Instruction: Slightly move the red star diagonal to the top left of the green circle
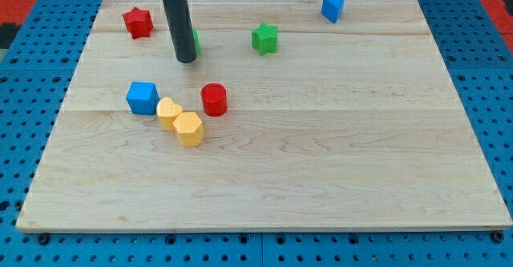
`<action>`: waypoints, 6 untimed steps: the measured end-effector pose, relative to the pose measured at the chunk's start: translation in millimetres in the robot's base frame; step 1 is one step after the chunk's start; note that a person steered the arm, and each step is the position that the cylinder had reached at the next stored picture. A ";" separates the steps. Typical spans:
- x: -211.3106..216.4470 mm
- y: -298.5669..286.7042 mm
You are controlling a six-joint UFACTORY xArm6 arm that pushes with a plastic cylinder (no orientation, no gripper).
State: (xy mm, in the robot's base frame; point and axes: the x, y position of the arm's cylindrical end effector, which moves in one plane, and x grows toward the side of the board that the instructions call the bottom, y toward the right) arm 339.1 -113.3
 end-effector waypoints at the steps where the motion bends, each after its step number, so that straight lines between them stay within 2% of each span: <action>1: 30.9 -0.3; 2: 20.0 -78.7; 4: -62.7 -106.9; 5: -62.6 -95.6; 6: -2.1 -91.6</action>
